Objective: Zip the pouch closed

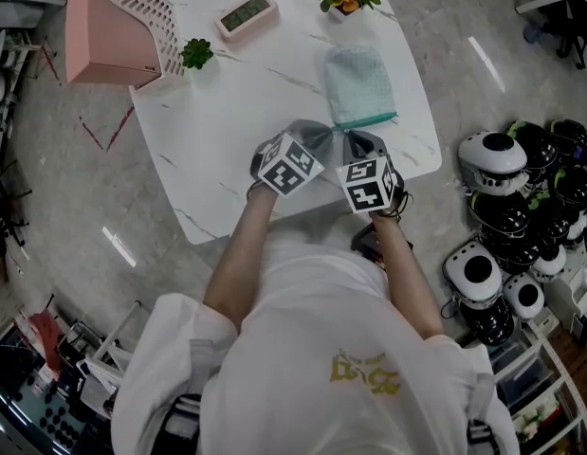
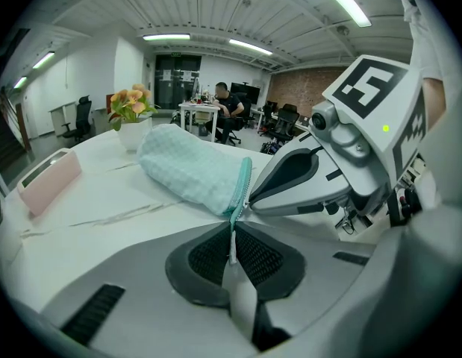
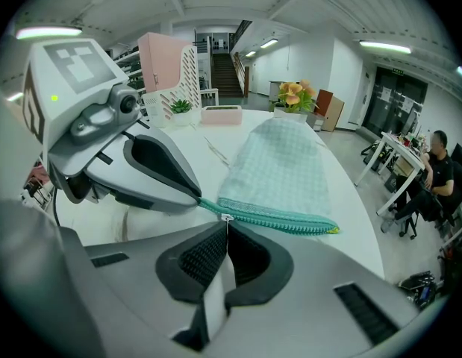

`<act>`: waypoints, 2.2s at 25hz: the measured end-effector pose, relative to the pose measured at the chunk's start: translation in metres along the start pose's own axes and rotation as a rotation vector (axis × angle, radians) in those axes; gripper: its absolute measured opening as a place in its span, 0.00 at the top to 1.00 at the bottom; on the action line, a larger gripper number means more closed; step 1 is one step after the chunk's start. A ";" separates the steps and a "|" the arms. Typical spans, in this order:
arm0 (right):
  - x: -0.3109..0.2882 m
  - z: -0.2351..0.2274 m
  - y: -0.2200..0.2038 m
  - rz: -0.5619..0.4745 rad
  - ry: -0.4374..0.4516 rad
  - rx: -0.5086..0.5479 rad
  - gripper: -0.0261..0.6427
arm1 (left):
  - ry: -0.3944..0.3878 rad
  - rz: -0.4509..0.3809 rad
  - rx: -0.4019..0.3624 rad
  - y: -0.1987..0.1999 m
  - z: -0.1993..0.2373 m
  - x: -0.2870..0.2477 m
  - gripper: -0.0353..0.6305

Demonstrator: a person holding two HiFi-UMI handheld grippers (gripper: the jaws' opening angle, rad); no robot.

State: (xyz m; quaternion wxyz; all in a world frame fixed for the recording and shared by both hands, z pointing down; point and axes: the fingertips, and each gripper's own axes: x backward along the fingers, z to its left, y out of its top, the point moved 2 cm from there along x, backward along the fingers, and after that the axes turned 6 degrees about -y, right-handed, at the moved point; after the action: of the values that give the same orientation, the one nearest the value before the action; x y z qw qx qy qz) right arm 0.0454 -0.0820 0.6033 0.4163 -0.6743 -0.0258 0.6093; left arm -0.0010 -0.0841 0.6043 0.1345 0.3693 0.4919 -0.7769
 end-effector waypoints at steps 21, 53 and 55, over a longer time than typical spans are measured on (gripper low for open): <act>0.000 -0.016 -0.005 0.005 -0.031 -0.016 0.94 | 0.045 0.002 0.046 -0.008 0.009 0.010 0.89; 0.010 -0.060 -0.024 0.040 -0.105 -0.086 0.94 | 0.077 -0.004 0.092 -0.014 0.022 0.024 0.89; 0.008 -0.063 -0.024 0.040 -0.108 -0.092 0.93 | 0.077 -0.004 0.090 -0.014 0.022 0.023 0.89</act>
State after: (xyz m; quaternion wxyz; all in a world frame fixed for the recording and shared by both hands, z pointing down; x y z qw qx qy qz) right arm 0.1115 -0.0955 0.6052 0.3705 -0.6593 -0.0626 0.6513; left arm -0.0345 -0.0931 0.6026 0.0971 0.4033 0.4621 -0.7838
